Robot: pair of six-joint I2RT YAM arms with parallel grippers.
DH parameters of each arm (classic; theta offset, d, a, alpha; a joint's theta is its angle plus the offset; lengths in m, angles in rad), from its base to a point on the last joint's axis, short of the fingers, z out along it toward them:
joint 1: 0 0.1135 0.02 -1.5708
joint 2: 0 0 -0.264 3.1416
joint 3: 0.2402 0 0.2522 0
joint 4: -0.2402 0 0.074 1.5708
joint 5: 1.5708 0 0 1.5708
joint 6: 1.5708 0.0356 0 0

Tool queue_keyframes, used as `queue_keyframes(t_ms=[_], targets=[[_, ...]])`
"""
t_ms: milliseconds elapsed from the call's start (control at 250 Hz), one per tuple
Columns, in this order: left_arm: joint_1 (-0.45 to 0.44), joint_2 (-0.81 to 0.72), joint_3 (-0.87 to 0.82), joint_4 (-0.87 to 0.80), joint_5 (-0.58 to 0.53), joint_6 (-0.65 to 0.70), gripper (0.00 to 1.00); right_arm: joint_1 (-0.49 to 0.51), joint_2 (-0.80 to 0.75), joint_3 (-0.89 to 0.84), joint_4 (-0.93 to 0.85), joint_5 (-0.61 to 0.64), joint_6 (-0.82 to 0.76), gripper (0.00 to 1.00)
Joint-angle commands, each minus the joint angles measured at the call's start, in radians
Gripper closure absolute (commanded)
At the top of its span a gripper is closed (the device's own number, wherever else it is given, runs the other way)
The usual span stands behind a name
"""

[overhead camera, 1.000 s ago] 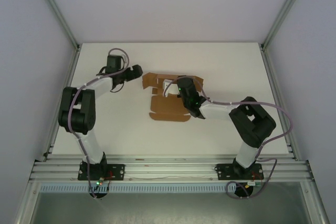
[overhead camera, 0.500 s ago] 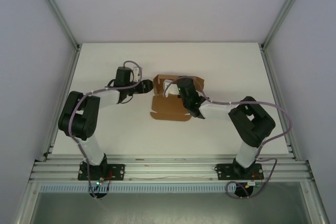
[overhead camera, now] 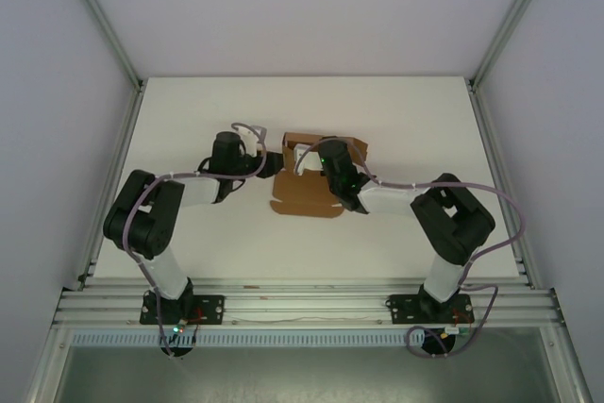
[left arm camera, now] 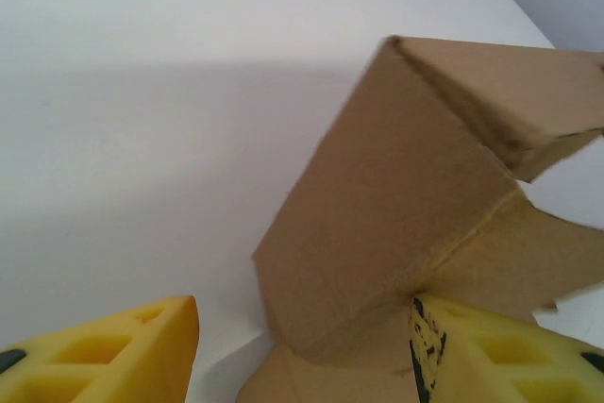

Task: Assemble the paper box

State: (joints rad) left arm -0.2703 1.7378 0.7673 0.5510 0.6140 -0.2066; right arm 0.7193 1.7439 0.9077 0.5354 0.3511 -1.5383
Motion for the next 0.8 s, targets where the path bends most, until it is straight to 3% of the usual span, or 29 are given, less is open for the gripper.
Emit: queue_keyframes(t_ms=[0,196,516,696,795], targets=[[-0.027,0.024,0.025,0.067,0.008,0.059,0.39,0.008,0.012,-0.001,0.012,0.005,0.002,1.0],[-0.069,0.032,0.041,-0.002,-0.161,0.1,0.39,0.019,-0.004,-0.027,0.017,0.001,0.0,1.0],[-0.15,0.009,-0.025,0.052,-0.406,0.147,0.43,0.043,-0.01,-0.11,0.02,0.018,0.016,1.0],[-0.177,0.011,-0.042,0.088,-0.423,0.184,0.43,0.055,-0.028,-0.117,0.004,0.025,0.041,1.0],[-0.182,0.038,-0.01,0.064,-0.43,0.19,0.51,0.056,-0.036,-0.105,-0.02,0.023,0.072,1.0]])
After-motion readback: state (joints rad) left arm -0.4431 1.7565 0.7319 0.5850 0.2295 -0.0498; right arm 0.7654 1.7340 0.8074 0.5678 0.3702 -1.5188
